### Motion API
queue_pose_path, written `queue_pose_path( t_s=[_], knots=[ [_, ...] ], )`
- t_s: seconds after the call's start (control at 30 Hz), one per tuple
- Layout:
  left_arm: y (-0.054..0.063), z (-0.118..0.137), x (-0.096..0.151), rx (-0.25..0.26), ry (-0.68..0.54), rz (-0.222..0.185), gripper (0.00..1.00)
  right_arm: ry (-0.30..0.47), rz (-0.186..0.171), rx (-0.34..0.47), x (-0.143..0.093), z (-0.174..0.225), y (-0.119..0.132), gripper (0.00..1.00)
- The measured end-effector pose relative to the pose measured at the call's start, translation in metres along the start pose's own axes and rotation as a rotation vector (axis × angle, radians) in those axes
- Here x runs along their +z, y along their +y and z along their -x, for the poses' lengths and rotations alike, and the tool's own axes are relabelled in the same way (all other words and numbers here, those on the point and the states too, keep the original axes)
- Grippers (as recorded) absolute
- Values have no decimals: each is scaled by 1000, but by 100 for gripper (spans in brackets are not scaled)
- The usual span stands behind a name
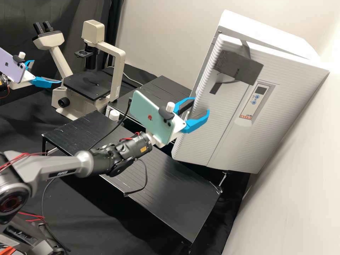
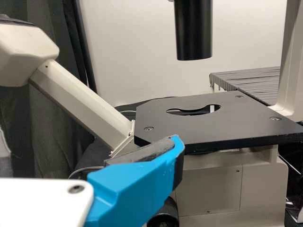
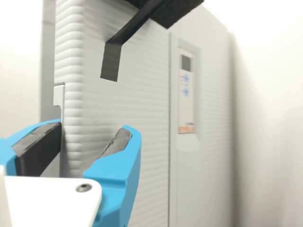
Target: Open the incubator door.
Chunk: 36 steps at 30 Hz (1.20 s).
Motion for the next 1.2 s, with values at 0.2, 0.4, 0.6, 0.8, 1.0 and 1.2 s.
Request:
queue_pose_path(
  t_s=[0.2,0.4,0.6,0.8,1.0,1.2],
  knots=[
    [0,0,0,0,0,0,100,-29,-85,121,3,29,17,0],
    [0,0,0,0,0,0,100,-51,-30,259,1,54,32,100],
    [0,0,0,0,0,0,100,-33,-12,332,-2,85,38,100],
    [0,0,0,0,0,0,100,31,-30,357,-8,98,38,100],
    [0,0,0,0,0,0,100,120,-13,292,-13,101,28,100],
    [0,0,0,0,0,0,100,255,-15,147,-21,91,5,100]
  ],
)
